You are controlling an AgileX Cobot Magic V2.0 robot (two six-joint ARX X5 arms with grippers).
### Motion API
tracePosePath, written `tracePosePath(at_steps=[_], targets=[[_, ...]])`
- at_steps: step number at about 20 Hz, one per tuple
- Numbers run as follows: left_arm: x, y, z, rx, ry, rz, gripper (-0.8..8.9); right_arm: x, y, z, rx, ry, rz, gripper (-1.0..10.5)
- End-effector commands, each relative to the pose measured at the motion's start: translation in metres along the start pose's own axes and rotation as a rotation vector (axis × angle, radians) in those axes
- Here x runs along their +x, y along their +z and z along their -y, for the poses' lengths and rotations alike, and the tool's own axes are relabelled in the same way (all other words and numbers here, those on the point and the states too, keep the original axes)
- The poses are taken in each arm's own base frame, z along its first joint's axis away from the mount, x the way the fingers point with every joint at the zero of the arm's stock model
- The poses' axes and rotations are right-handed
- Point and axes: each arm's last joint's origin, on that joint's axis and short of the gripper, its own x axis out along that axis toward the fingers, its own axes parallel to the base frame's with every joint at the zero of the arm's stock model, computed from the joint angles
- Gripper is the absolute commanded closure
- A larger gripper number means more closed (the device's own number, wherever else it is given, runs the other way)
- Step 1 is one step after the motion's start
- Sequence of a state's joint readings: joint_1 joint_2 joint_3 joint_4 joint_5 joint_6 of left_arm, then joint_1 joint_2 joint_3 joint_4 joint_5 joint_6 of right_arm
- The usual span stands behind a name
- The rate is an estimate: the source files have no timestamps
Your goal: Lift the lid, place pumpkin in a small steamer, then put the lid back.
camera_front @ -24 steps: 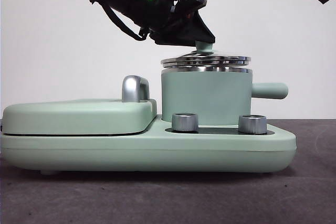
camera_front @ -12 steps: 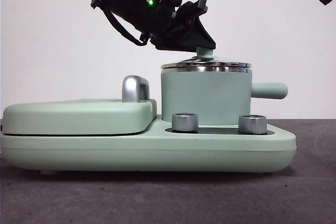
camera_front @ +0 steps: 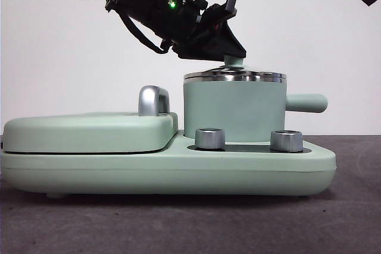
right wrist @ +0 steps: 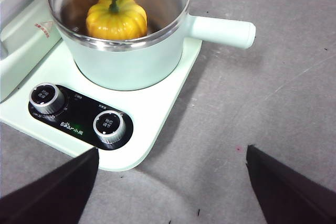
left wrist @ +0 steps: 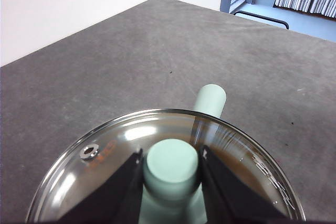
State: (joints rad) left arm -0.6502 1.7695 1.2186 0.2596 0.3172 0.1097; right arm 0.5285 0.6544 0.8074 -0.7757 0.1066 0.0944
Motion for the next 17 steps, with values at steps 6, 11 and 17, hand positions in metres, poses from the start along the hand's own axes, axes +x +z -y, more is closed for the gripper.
tracePosePath(at_steps=[6,11,17], targets=[[0.010,-0.006,0.001,-0.053,-0.012,-0.025,6.01,0.000,0.002,-0.001,0.008,0.002,0.005,5.1],[-0.002,0.001,0.003,-0.088,-0.012,-0.059,5.84,0.000,0.002,-0.001,0.008,0.002,0.005,5.2],[-0.040,0.023,0.001,-0.152,0.015,-0.110,5.55,0.000,0.004,-0.001,0.011,0.008,0.029,5.1]])
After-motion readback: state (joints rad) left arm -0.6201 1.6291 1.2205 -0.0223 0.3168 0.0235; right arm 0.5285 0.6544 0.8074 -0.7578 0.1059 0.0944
